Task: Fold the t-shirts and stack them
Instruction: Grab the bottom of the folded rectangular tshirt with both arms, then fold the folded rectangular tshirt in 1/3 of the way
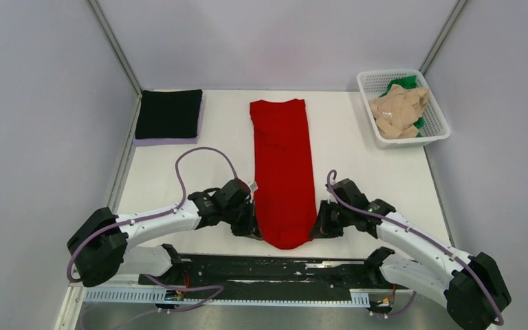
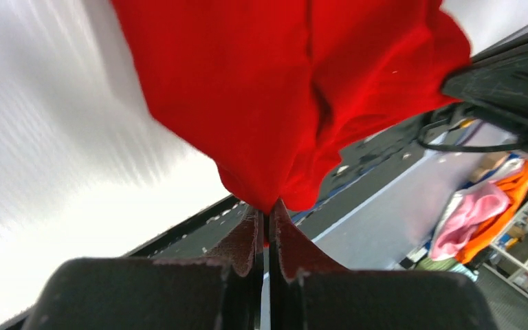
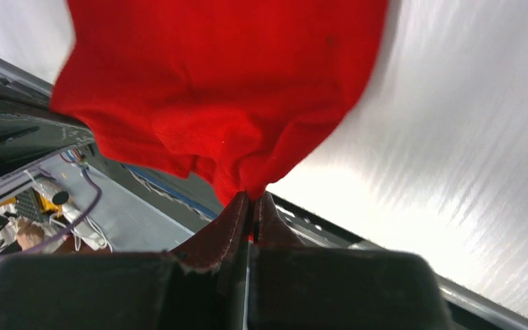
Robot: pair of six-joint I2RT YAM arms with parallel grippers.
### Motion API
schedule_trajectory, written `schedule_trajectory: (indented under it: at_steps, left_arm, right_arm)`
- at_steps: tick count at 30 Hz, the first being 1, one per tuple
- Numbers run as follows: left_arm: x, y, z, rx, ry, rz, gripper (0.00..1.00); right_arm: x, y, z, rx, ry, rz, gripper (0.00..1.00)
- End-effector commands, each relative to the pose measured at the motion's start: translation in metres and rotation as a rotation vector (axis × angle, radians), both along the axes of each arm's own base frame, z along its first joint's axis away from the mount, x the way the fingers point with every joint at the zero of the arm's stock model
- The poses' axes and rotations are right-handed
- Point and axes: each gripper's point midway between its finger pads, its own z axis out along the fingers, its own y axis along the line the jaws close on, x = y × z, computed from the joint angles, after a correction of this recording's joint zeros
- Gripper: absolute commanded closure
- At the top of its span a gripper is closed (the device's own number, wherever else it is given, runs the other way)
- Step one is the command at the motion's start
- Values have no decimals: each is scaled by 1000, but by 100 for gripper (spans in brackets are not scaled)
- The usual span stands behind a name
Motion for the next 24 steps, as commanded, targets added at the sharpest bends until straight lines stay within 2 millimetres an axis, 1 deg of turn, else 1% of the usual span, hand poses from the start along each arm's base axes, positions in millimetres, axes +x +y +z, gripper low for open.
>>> schedule_trajectory:
  at_steps: [1, 2, 3, 4, 5, 6, 7, 8, 9, 10, 11, 12, 13, 14, 15, 16, 17, 18, 19, 20, 21, 22, 23, 24]
  left_arm:
    - [53, -23, 39, -125, -157, 22, 100]
    - [71, -24, 41, -137, -197, 39, 100]
    - [91, -26, 52, -151, -240, 58, 100]
    - [101, -27, 49, -137, -243, 68, 100]
    - [120, -28, 59, -140, -284, 91, 100]
    - [132, -27, 53, -113, -291, 112, 100]
    - [148, -27, 60, -118, -321, 132, 100]
    - [158, -27, 56, -104, -324, 146, 100]
    - [175, -25, 64, -111, -352, 169, 100]
    - [182, -24, 57, -98, -344, 176, 100]
    - [197, -21, 65, -103, -364, 191, 100]
    - [207, -25, 67, -109, -361, 188, 100]
    - [216, -21, 66, -106, -365, 189, 100]
    - [221, -23, 60, -105, -350, 181, 100]
    - [232, -22, 60, -102, -358, 185, 100]
    - [240, -24, 65, -111, -370, 184, 100]
    - [246, -20, 59, -95, -361, 187, 100]
    - [254, -21, 65, -102, -374, 189, 100]
    - [259, -17, 58, -82, -362, 194, 100]
    - [267, -16, 62, -78, -377, 203, 100]
    - [272, -11, 56, -59, -372, 209, 100]
    - [281, -9, 61, -57, -391, 215, 100]
    - [285, -7, 54, -41, -379, 216, 100]
    - [293, -5, 58, -39, -395, 218, 100]
  right_arm:
    - [56, 12, 35, 10, -195, -28, 100]
    - [73, 12, 41, -7, -250, -52, 100]
    - [88, 11, 46, -18, -289, -71, 100]
    - [103, 11, 54, -20, -326, -86, 100]
    - [118, 11, 61, -23, -359, -98, 100]
    - [131, 11, 66, -29, -385, -115, 100]
    - [143, 12, 72, -28, -411, -125, 100]
    - [154, 13, 75, -30, -430, -130, 100]
    - [165, 13, 78, -33, -441, -144, 100]
    - [175, 12, 79, -40, -442, -159, 100]
    - [185, 11, 80, -43, -440, -175, 100]
    - [194, 10, 83, -43, -444, -187, 100]
    - [203, 9, 85, -44, -451, -199, 100]
    - [212, 9, 88, -41, -460, -212, 100]
    - [223, 8, 88, -39, -466, -223, 100]
    - [231, 9, 87, -37, -468, -224, 100]
    - [239, 9, 88, -37, -470, -228, 100]
    - [246, 9, 86, -39, -467, -227, 100]
    - [255, 10, 87, -40, -472, -228, 100]
    - [262, 9, 86, -45, -473, -235, 100]
    - [269, 7, 84, -51, -469, -242, 100]
    - [274, 6, 83, -55, -469, -248, 100]
    - [280, 4, 81, -62, -468, -254, 100]
    - [285, 3, 79, -68, -469, -259, 100]
